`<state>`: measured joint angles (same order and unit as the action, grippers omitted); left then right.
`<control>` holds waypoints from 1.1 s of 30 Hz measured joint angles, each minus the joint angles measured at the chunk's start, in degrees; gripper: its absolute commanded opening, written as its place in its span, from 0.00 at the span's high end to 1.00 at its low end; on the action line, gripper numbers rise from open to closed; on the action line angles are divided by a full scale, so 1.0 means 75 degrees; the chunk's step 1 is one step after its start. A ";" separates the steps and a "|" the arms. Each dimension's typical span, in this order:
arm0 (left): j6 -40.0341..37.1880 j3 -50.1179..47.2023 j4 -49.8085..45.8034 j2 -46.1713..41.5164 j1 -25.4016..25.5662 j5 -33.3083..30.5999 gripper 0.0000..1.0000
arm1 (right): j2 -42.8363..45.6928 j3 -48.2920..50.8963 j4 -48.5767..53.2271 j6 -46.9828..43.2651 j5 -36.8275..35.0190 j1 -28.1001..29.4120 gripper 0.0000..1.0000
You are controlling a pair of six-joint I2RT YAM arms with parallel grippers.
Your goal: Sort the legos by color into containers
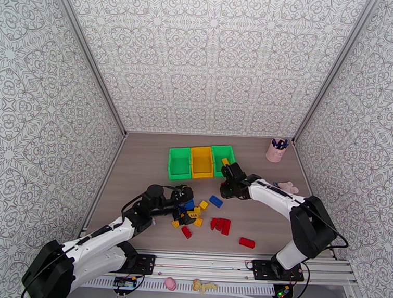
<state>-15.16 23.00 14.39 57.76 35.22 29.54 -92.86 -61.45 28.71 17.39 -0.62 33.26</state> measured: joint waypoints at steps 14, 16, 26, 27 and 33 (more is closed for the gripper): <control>0.0417 0.0000 0.0321 0.0000 -0.0414 -0.0982 0.00 | -0.2463 -0.3474 -0.1090 -0.0061 0.0006 0.0009 0.71; 0.0417 0.0000 0.0321 0.0000 -0.0420 -0.0988 0.01 | -0.2949 -0.4025 -0.1122 -0.0058 0.0015 0.0009 0.71; 0.0119 0.0003 -0.0006 -0.0149 -0.0466 -0.1422 0.00 | -0.4214 -0.5590 -0.0863 -0.0251 0.0064 0.0009 0.48; 0.0096 0.0009 -0.0070 -0.0210 -0.0446 -0.1606 0.00 | -0.4211 -0.5590 -0.0857 -0.0303 0.0067 0.0009 0.44; 0.0784 0.0452 -0.0726 -0.0318 -0.0099 -0.3322 0.00 | -0.3509 -0.4680 -0.1282 -0.0647 0.0015 0.0009 0.25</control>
<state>-9.28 26.39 8.95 55.37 34.48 4.62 -119.17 -96.55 19.09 12.53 -0.51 33.32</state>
